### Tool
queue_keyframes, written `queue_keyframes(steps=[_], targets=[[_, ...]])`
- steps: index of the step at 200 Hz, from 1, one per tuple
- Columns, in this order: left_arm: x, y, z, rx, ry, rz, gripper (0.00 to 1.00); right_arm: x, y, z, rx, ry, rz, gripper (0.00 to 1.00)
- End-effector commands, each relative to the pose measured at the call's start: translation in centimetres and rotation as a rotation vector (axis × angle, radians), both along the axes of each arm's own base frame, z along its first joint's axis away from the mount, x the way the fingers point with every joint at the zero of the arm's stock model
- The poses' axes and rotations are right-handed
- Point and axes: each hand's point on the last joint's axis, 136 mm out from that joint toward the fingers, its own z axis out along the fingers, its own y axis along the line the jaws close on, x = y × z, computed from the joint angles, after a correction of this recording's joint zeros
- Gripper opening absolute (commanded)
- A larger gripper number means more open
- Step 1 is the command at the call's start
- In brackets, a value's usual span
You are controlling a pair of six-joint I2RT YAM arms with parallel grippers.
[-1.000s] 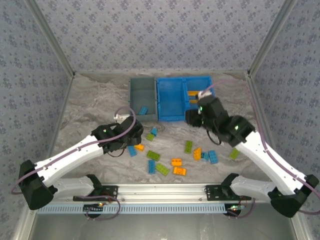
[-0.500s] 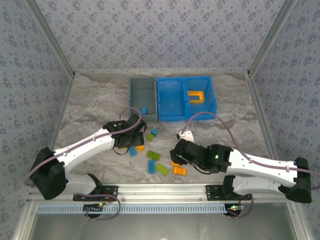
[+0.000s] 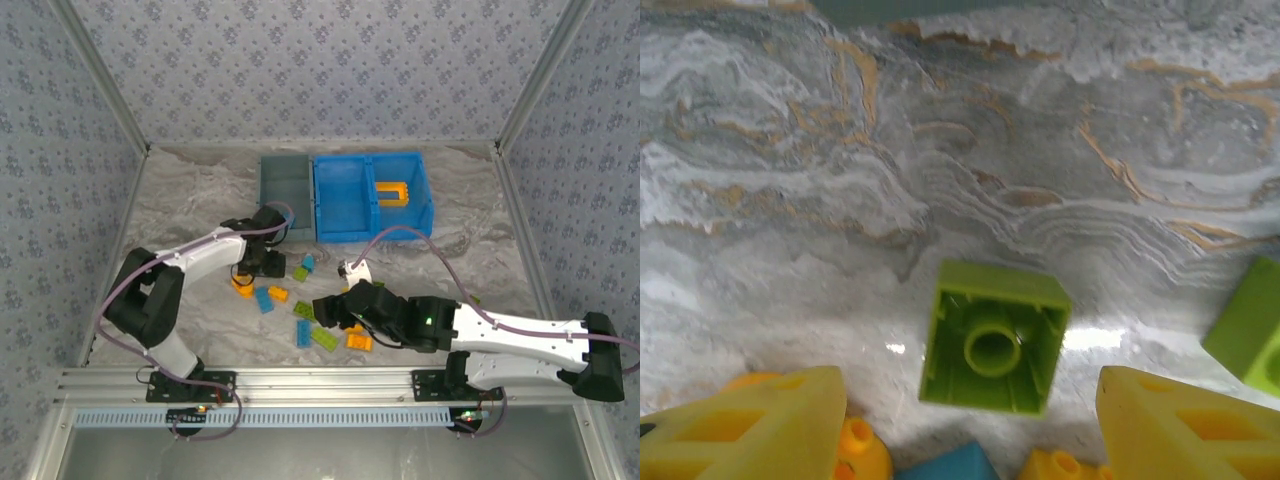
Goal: Sort the legos into containers by color
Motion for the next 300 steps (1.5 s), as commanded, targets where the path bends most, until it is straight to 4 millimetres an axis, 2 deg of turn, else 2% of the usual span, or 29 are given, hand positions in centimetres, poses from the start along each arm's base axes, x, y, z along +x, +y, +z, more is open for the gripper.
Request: queue_keyframes(steps=[1, 43, 73, 93, 107, 123, 143, 166, 182, 206, 245, 274, 300], targets=[[1.5, -1.2, 0.5, -0.027, -0.033, -0.057, 0.66, 0.0, 0.0, 0.4, 0.029, -0.007, -0.009, 0.75], [1.5, -1.1, -1.4, -0.01, -0.003, -0.053, 0.53, 0.1, -0.6, 0.2, 0.018, 0.0, -0.025, 0.75], [1.3, -0.9, -1.6, -0.014, -0.007, -0.035, 0.39, 0.4, -1.1, 0.1, 0.021, -0.001, -0.045, 0.74], [1.2, -0.8, -0.8, -0.008, -0.037, -0.028, 0.33, 0.5, -1.4, 0.5, 0.028, -0.009, -0.052, 0.74], [1.0, -1.3, 1.2, -0.005, -0.08, -0.041, 0.33, 0.8, -1.9, 1.2, 0.029, -0.027, -0.068, 0.73], [0.7, -3.0, 4.4, -0.028, -0.123, -0.067, 0.32, 1.7, -3.6, 2.3, 0.016, -0.065, -0.141, 0.73], [0.6, -5.4, 8.0, -0.052, -0.147, -0.085, 0.32, 3.4, -7.0, 3.8, -0.023, -0.131, -0.307, 0.73], [1.8, -8.8, 12.1, -0.092, -0.219, -0.112, 0.32, 5.1, -10.4, 4.8, -0.117, -0.181, -0.459, 0.73], [3.0, -11.2, 13.7, -0.139, -0.249, -0.123, 0.32, 6.1, -11.9, 5.5, -0.142, -0.195, -0.539, 0.74], [5.3, -14.8, 14.3, -0.166, -0.268, -0.143, 0.32, 7.1, -13.1, 6.2, -0.136, -0.202, -0.606, 0.74], [9.4, -19.0, 13.3, -0.165, -0.285, -0.122, 0.32, 7.7, -13.9, 6.7, -0.103, -0.192, -0.659, 0.74], [11.6, -20.2, 11.7, -0.134, -0.274, -0.089, 0.32, 7.7, -14.0, 6.4, -0.104, -0.181, -0.663, 0.74], [11.7, -20.5, 11.4, -0.139, -0.271, -0.075, 0.32, 7.5, -14.3, 6.2, -0.111, -0.176, -0.663, 0.74]])
